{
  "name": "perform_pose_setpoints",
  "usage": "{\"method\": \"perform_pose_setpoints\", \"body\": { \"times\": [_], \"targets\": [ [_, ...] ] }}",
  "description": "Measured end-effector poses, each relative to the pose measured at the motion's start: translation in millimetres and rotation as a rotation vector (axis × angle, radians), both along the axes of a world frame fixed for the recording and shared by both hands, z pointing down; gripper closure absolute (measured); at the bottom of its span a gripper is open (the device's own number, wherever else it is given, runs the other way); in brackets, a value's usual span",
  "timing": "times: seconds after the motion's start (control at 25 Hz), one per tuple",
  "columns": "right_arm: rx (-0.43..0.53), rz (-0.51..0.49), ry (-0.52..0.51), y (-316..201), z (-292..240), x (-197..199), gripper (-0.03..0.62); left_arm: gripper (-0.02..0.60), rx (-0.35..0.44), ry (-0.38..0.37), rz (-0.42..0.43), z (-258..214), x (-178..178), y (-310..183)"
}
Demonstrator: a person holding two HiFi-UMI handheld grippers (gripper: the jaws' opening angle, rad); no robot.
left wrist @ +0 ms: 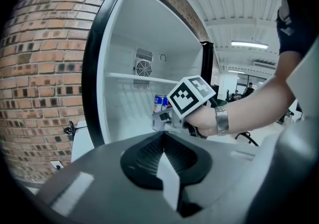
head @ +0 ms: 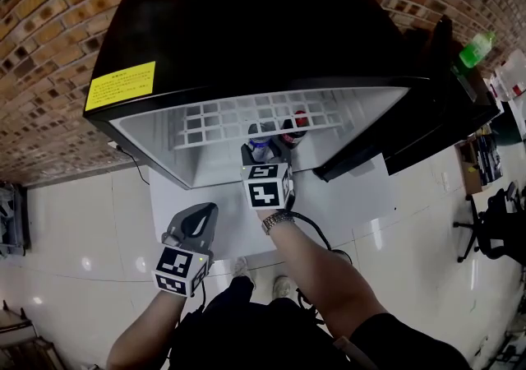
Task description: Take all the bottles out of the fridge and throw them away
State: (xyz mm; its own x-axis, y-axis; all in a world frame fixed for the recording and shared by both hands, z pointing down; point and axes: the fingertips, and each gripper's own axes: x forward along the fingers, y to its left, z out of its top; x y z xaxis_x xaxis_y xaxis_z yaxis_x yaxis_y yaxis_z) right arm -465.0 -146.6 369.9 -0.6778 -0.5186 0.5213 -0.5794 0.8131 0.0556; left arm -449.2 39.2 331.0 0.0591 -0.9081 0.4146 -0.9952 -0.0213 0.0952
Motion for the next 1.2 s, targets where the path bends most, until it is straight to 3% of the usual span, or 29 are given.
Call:
{"method": "perform_pose_setpoints", "body": {
  "times": [0.52, 0.8, 1.2],
  "targets": [
    [0.011, -0.105, -0.022, 49.3, -23.0, 86.5, 0.350, 0.578, 0.039, -0.022, 0.013, -19.8, 77.1, -2.5],
    [0.037, -0.128, -0.027, 69.7, -37.0, 168.8, 0.350, 0.578, 0.055, -0.029, 0.050, -27.1, 146.3, -9.8],
    [0.036, -0.079, 0.002, 91.2, -29.5, 302.4, 0.350, 0.578, 0.048, -0.031, 0.168, -16.2, 258.5, -21.0]
  ]
}}
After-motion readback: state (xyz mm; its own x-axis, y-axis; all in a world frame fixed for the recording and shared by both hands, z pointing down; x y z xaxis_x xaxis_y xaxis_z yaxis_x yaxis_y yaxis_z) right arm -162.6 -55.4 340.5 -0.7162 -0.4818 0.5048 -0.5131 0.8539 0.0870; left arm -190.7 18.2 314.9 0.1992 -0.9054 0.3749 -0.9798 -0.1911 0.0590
